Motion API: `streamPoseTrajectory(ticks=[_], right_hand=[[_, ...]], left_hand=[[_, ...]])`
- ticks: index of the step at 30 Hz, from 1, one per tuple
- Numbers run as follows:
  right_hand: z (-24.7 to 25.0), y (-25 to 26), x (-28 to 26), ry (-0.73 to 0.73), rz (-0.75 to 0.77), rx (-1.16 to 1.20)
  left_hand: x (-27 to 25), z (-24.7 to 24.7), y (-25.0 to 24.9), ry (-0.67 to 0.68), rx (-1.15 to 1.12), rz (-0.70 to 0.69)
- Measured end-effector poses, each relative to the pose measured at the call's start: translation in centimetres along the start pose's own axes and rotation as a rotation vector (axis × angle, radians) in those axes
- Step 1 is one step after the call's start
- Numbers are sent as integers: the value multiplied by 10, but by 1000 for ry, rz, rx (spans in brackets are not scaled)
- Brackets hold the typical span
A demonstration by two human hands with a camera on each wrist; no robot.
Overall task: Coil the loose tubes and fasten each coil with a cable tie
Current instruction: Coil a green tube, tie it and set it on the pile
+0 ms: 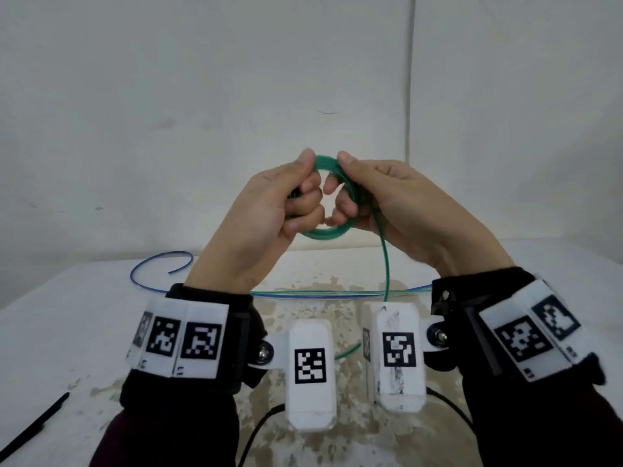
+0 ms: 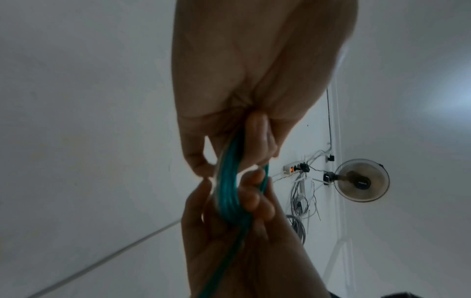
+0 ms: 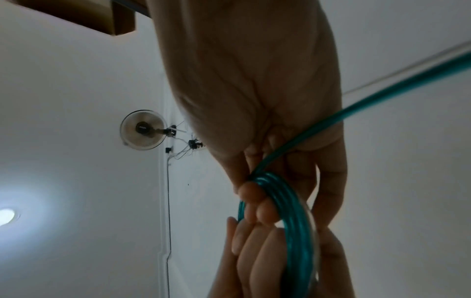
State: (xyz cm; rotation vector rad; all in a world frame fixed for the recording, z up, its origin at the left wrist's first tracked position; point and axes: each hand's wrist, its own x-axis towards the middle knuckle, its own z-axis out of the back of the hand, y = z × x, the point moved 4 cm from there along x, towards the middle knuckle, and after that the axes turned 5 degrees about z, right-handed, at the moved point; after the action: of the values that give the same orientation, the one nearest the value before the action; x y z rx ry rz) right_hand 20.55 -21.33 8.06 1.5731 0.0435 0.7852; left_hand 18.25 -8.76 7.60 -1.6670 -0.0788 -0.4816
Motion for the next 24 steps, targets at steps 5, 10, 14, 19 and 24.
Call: streamPoseTrajectory(ticks=[5,10,14,19,24], right_hand=[[2,0,-1,32,14,22],[-2,-1,2,22,41,-27],[-1,0,1,21,21,-5],[-4,-2,1,25,13,-56],[-2,1,1,2,-2,58]], left_hand=[[0,-5,1,82,-82,84],[-4,-4,-3,39,30,33],[-2,-6,-2,53,-22,74],[-3,-6,0,73,71,87],[-2,-5,-2,37,-20,15]])
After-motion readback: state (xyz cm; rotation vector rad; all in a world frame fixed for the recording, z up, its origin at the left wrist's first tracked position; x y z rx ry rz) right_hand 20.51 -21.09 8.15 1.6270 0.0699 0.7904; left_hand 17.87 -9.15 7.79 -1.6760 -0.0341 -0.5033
